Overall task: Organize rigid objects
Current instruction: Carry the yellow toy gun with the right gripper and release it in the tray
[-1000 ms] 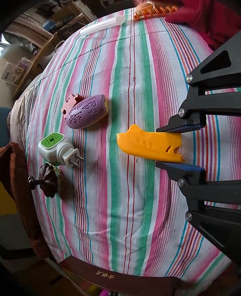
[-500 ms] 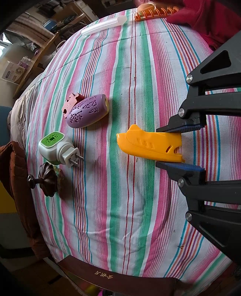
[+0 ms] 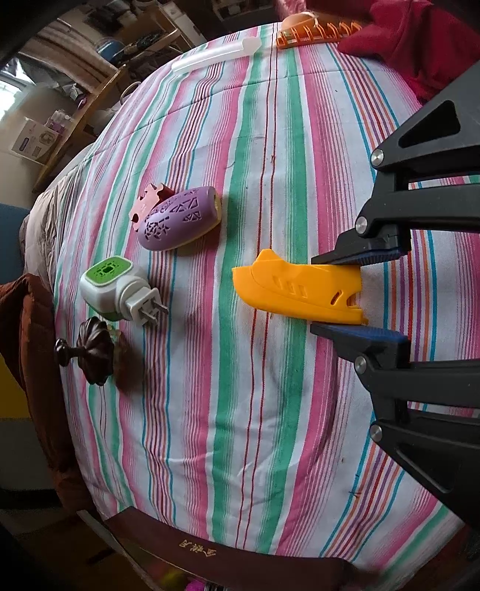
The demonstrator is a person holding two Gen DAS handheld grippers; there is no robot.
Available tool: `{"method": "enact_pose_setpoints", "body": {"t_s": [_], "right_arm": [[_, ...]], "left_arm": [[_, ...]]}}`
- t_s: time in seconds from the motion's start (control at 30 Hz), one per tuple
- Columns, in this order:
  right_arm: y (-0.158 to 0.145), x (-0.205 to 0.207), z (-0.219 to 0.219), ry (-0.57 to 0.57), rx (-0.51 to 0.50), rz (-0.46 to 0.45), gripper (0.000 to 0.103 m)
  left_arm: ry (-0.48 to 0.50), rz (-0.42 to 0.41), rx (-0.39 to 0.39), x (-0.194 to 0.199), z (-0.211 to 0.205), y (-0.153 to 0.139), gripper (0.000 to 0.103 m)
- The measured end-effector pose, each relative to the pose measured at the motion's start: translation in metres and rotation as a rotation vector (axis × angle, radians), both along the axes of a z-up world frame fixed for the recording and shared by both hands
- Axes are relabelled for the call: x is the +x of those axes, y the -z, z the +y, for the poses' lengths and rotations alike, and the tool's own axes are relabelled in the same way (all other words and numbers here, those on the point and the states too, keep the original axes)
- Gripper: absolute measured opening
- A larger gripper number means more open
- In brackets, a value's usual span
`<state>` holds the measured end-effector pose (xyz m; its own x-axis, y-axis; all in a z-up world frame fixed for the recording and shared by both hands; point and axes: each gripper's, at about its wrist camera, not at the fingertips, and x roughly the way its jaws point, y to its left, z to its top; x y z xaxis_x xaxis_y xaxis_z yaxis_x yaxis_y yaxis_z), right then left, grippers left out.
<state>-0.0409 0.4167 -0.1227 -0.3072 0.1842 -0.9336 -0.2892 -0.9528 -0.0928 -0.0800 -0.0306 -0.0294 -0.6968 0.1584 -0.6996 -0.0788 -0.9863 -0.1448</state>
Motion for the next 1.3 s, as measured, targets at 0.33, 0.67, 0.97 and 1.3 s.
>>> {"method": "enact_pose_setpoints", "body": {"t_s": [0.33, 0.67, 0.97, 1.3], "right_arm": [[-0.014, 0.005, -0.040, -0.086, -0.069, 0.050, 0.028], [-0.085, 0.002, -0.132, -0.330, -0.168, 0.282, 0.028], [-0.110, -0.006, -0.239, -0.569, -0.259, 0.351, 0.028], [-0.076, -0.029, -0.323, -0.709, -0.283, 0.264, 0.028]], "left_arm": [[0.021, 0.029, -0.003, 0.021, 0.002, -0.015, 0.028], [0.020, 0.021, -0.007, 0.027, 0.000, -0.010, 0.028], [-0.008, 0.011, -0.004, 0.030, -0.013, -0.005, 0.028], [-0.119, -0.019, 0.009, 0.032, -0.055, 0.007, 0.028]]}}
